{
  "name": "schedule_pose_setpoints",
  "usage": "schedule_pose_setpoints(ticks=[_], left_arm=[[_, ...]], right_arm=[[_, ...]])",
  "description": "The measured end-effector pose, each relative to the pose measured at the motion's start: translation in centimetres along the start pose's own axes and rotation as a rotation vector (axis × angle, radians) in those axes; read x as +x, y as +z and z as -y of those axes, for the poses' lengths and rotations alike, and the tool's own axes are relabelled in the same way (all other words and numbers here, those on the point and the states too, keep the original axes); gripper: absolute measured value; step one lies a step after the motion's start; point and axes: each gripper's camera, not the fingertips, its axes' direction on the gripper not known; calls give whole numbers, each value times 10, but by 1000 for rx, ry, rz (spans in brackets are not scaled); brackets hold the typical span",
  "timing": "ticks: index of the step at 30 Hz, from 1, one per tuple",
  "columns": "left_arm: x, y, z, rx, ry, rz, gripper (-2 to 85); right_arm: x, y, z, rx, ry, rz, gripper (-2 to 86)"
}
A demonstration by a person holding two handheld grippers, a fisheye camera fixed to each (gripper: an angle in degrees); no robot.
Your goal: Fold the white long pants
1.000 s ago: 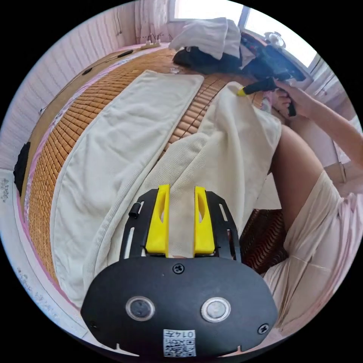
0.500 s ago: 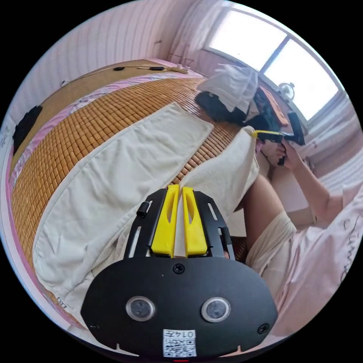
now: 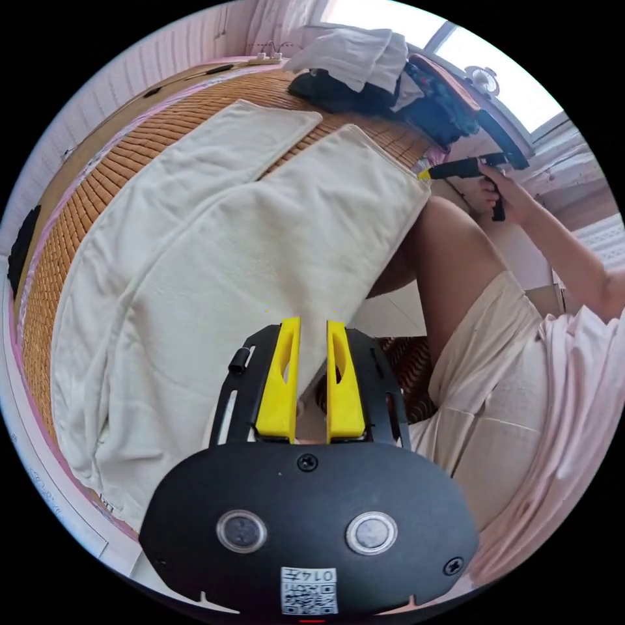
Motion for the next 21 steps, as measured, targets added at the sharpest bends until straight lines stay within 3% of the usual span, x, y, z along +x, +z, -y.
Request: schedule_pose_setpoints(ticks=[5, 12, 18, 21], left_arm=[[27, 8, 3, -7, 53, 42, 92], [34, 9, 11, -105, 122, 98, 91], [39, 12, 7, -224, 232, 209, 23], [43, -17, -6, -208, 280, 151, 12]], right_arm=[[1, -10, -2, -27, -45, -56, 33], [11, -108, -32, 181, -191, 212, -4], [30, -50, -47, -63, -128, 69, -6], [30, -53, -52, -61, -145, 15, -5]])
